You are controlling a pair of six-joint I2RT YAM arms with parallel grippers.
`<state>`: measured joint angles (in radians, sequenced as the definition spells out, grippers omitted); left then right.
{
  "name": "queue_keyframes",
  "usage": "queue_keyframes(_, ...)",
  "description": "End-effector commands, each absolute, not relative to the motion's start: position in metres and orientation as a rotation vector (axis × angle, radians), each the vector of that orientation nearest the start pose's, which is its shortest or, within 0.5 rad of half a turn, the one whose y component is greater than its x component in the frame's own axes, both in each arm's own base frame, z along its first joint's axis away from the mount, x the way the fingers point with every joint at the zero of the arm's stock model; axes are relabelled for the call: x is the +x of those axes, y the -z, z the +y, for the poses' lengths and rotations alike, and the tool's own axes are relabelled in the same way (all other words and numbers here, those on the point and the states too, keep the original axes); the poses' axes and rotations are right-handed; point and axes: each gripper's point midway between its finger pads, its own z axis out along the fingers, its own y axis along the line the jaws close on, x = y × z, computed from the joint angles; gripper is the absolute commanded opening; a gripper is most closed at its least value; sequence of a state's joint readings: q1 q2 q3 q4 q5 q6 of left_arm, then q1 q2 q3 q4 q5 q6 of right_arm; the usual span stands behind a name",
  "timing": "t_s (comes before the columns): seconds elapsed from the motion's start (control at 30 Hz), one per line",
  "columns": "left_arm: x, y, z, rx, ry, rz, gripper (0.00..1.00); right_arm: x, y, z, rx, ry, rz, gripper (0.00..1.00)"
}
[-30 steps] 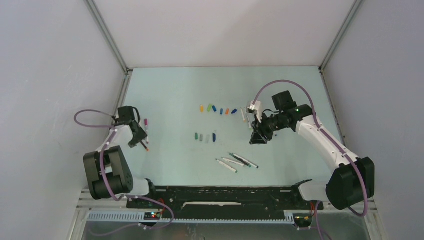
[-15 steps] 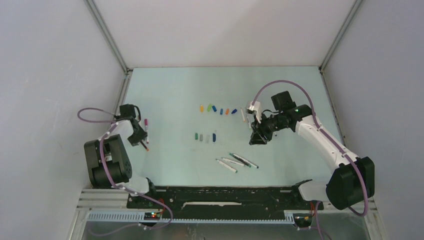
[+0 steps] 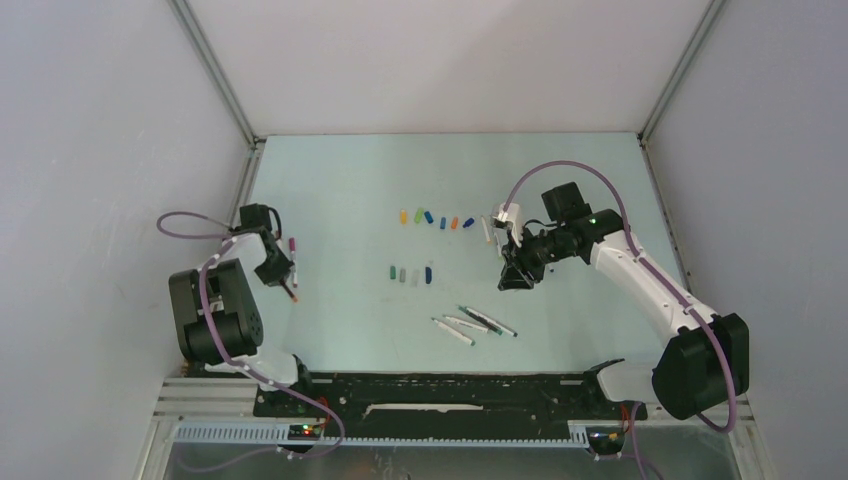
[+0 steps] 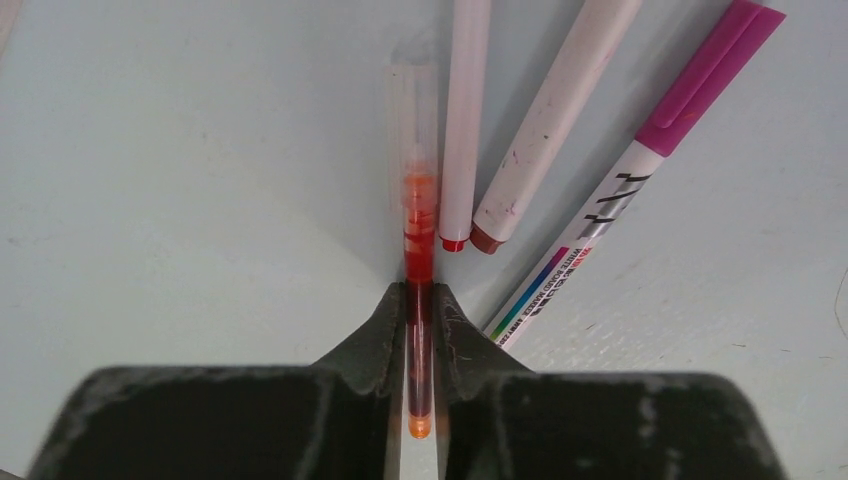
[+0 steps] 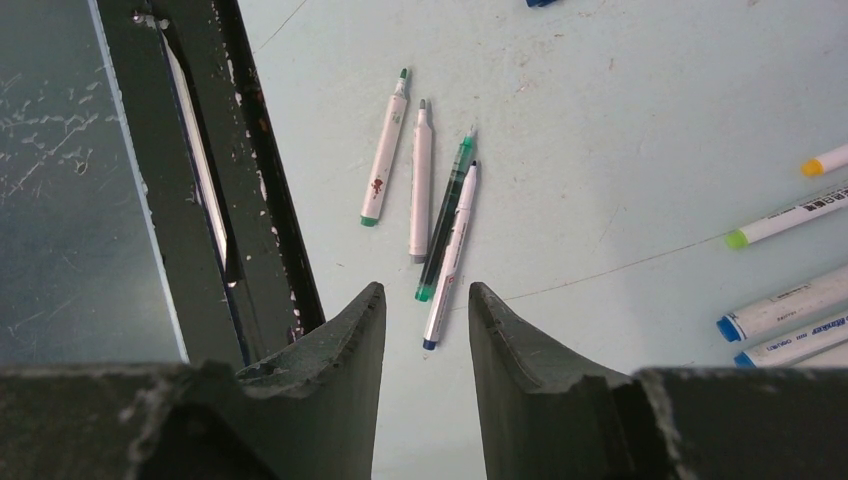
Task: Open the pen caps
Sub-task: Pick up the pen from the center of the board.
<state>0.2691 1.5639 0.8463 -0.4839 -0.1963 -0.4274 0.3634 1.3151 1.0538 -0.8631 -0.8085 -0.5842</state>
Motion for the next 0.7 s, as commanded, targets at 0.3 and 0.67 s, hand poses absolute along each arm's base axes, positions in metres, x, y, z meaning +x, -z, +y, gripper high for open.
queue_keyframes(0.3,0.277,-0.042,0.095,-1.013,-0.201,2.484,0.0,0.212,-0.168,0.202,-1.347,-0.979,2.027,0.39)
queue_keyframes(0.67,0.29,-0.099,0.029,-0.831,0.322,2.254,0.0,0.208,-0.169,0.203,-1.352,-0.998,2.022,0.39)
